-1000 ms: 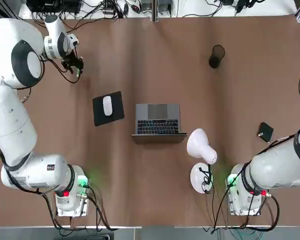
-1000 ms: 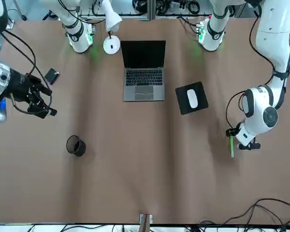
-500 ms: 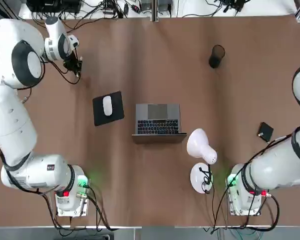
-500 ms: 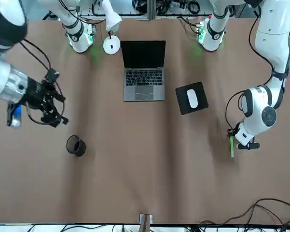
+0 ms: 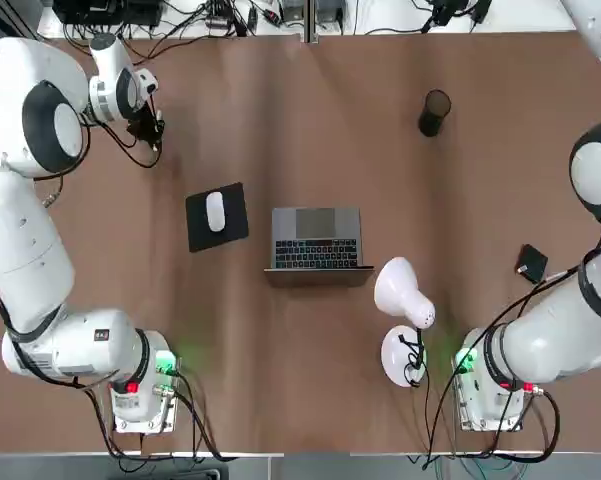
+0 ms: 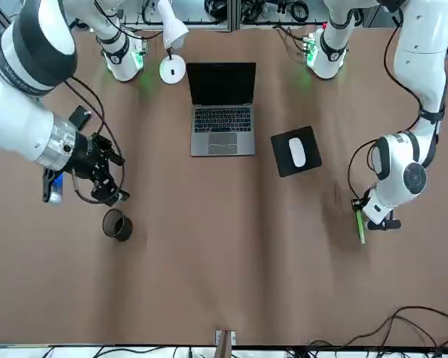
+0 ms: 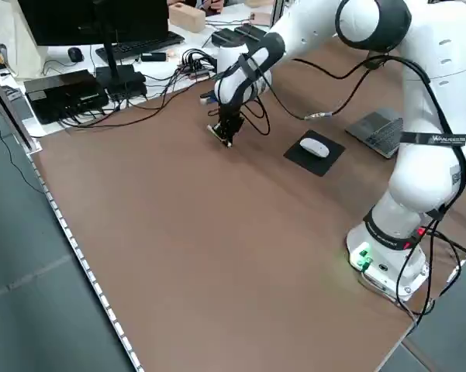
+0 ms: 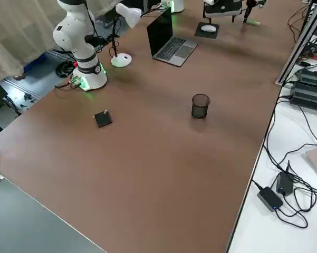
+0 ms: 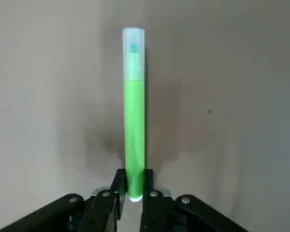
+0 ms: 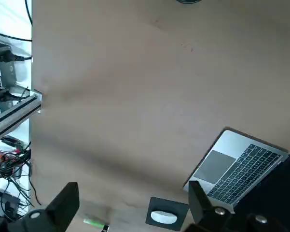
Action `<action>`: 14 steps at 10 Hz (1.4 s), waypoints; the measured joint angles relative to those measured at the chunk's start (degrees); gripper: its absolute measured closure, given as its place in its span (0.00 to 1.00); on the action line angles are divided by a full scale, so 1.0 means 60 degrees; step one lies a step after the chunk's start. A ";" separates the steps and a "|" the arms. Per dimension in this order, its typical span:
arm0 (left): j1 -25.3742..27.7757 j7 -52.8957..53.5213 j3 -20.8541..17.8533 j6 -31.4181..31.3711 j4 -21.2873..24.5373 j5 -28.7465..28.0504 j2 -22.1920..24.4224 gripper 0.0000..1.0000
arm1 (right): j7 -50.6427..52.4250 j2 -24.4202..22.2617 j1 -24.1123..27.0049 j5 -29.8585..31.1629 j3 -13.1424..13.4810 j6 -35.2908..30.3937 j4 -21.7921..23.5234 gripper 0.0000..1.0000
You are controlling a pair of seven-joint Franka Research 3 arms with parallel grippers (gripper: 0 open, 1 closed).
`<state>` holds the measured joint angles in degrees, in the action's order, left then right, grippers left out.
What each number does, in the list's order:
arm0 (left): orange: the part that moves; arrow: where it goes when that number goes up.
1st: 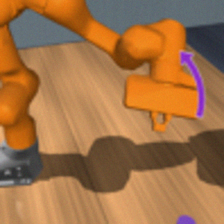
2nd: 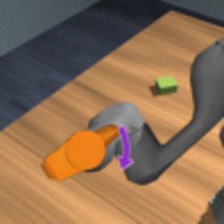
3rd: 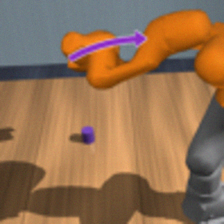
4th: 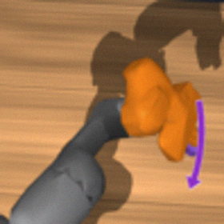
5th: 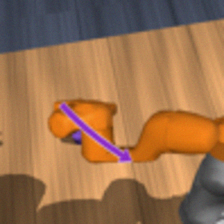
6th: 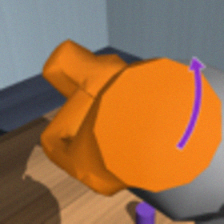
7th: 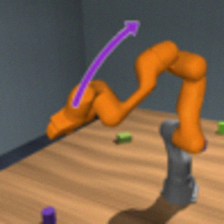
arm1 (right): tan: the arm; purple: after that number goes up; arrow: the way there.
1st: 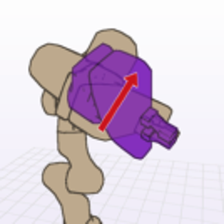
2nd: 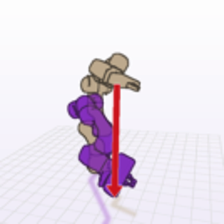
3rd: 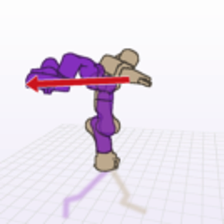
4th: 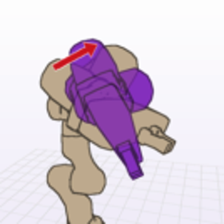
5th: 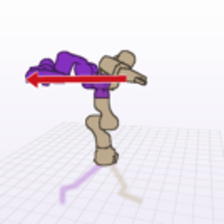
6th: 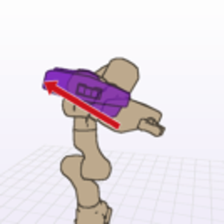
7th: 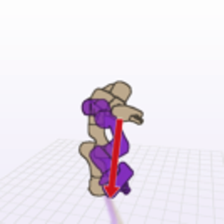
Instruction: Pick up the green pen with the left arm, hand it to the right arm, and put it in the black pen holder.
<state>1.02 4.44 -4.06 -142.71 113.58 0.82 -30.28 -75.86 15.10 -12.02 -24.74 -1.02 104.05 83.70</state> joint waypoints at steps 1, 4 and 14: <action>-0.0075 0.0226 0.0029 0.0173 -0.0008 0.0000 0.0341 0.82 | 0.0000 0.0035 -0.0007 -0.0001 0.0000 0.0004 -0.0001 0.00; -0.0220 0.0617 0.0448 0.1304 -0.0198 0.0000 0.1623 0.82 | -0.0003 0.0104 -0.0198 -0.0004 -0.0002 0.0007 -0.0002 0.00; -0.0459 0.3275 0.2636 0.5815 -0.3653 -0.0625 0.2209 0.82 | -0.1183 0.0372 -0.1088 -0.0175 -0.0010 0.1214 -0.0002 0.00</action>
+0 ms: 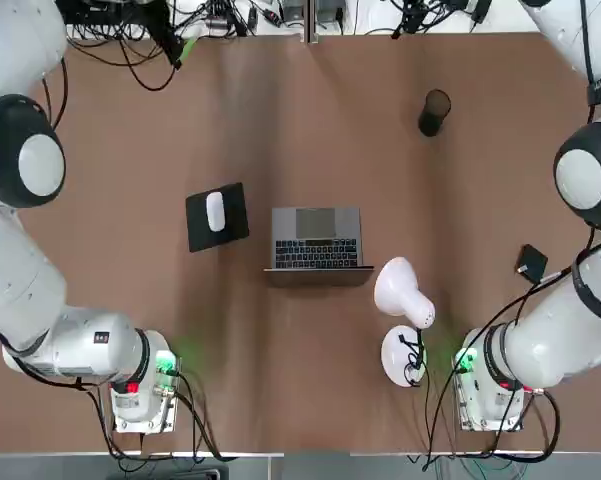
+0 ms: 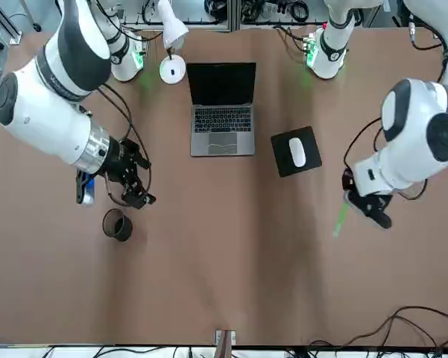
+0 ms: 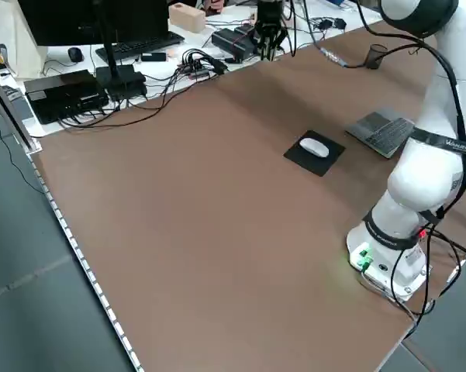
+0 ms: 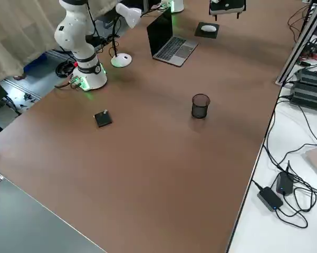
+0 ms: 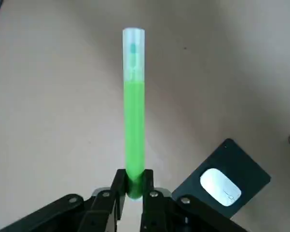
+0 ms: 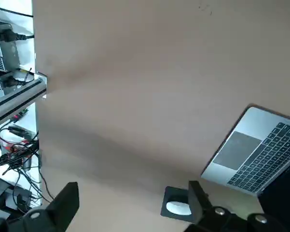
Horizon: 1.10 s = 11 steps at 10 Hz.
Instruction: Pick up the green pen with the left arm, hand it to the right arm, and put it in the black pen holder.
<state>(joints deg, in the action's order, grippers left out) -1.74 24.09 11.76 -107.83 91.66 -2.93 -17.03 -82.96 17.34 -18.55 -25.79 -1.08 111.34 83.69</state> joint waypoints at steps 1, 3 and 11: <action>-0.0116 0.0029 0.0489 0.0018 -0.0126 -0.0592 -0.0024 0.82 | -0.0137 0.0013 -0.0120 0.0000 -0.0001 0.0110 0.0000 0.00; -0.0558 0.0030 0.1360 0.0021 -0.0640 -0.1648 -0.0261 0.82 | -0.0213 0.0025 -0.0308 -0.0001 -0.0001 0.0490 0.0000 0.00; -0.3419 -0.0013 0.1730 0.0153 -0.2010 -0.1646 -0.0744 0.82 | -0.0576 0.0138 -0.1374 -0.0007 -0.0013 0.1247 -0.0101 0.00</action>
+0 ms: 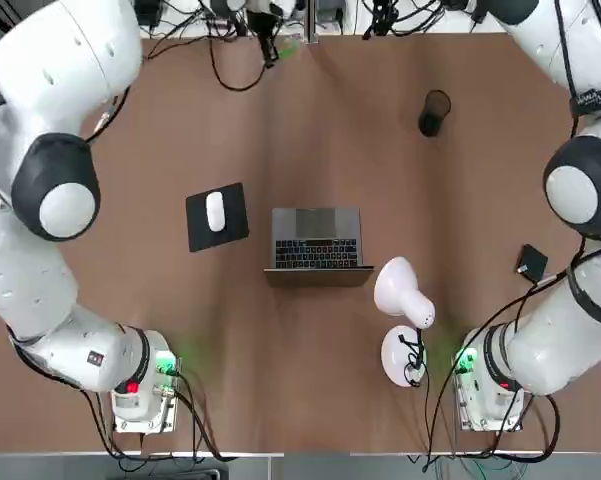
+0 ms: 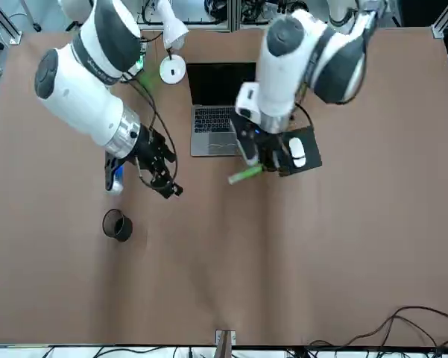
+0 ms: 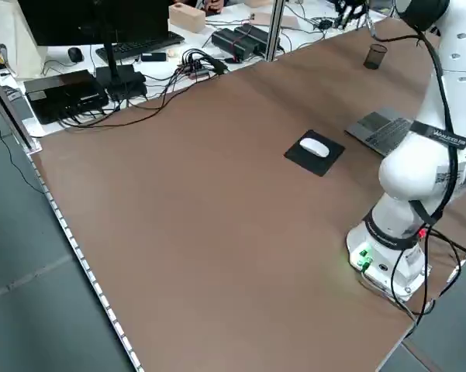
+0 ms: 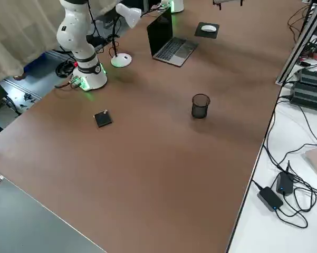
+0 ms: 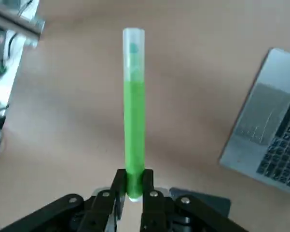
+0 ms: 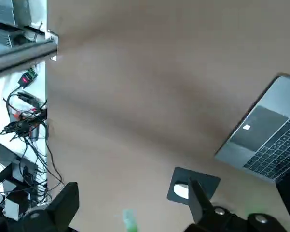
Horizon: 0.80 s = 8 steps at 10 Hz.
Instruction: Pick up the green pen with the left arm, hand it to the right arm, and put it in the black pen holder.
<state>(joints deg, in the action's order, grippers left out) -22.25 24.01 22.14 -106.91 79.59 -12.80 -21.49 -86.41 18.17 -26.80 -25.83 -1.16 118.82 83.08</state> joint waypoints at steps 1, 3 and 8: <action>-0.0270 -0.0038 0.0000 -0.0002 -0.0215 0.0038 -0.0069 0.82 | -0.0368 0.0083 -0.0301 0.0000 -0.0002 0.0334 -0.0003 0.00; -0.0668 -0.0495 0.0004 -0.0003 -0.0577 0.0053 -0.0103 0.82 | -0.0768 0.0137 -0.0566 0.0000 -0.0001 0.0514 -0.0007 0.00; -0.0832 -0.1114 -0.0003 -0.0475 -0.0722 0.0090 -0.0211 0.82 | -0.0822 0.0137 -0.0571 0.0000 0.0040 0.0514 -0.0024 0.00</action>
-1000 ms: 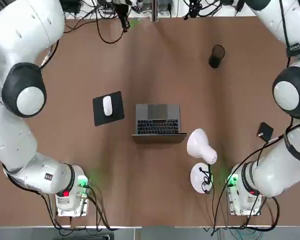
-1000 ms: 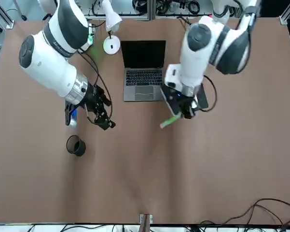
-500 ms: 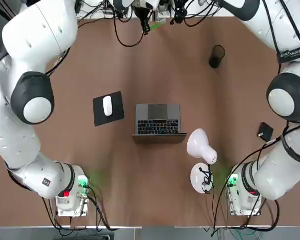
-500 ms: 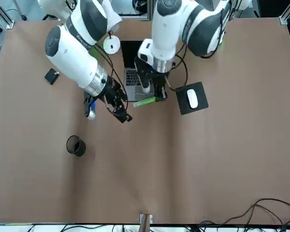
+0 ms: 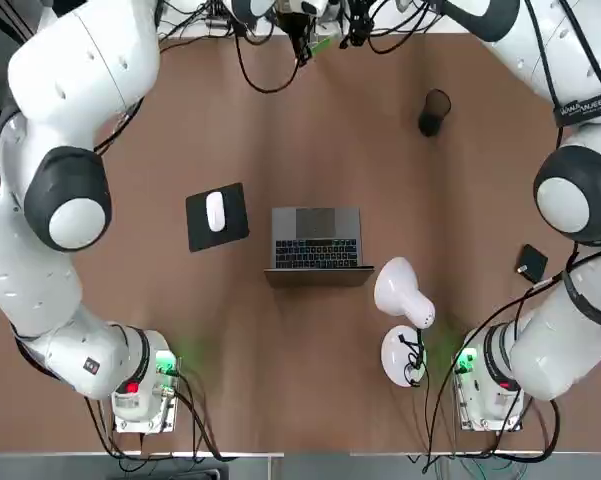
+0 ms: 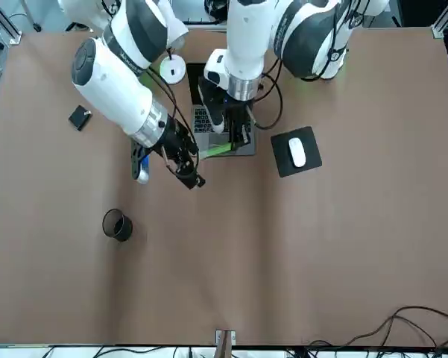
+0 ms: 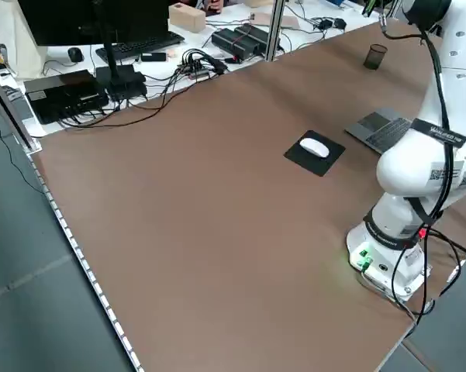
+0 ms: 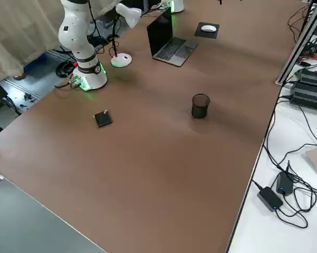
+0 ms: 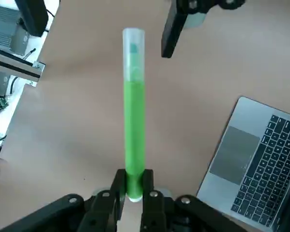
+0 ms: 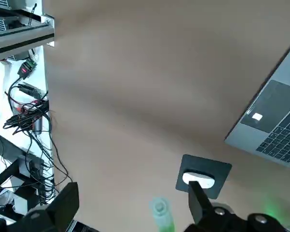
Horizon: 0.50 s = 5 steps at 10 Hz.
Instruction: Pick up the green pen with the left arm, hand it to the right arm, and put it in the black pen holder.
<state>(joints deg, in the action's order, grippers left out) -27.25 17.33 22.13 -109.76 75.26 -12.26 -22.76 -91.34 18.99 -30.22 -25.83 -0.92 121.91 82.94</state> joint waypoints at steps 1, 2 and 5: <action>0.0008 -0.0115 -0.0005 -0.0194 -0.0005 0.0000 -0.0029 0.82 | -0.0001 0.0000 -0.0002 0.0000 -0.0003 0.0000 -0.0001 0.00; 0.0017 -0.0144 -0.0010 -0.0265 -0.0017 0.0000 -0.0035 0.82 | -0.0003 0.0000 -0.0004 0.0000 -0.0004 0.0000 -0.0002 0.01; 0.0041 -0.0157 -0.0027 -0.0427 -0.0031 0.0001 -0.0040 0.82 | -0.0019 0.0000 -0.0022 0.0000 -0.0016 0.0000 -0.0010 0.11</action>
<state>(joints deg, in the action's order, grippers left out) -27.00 16.39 21.97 -112.32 75.07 -12.26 -23.00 -91.46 18.99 -30.36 -25.83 -1.02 121.90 82.87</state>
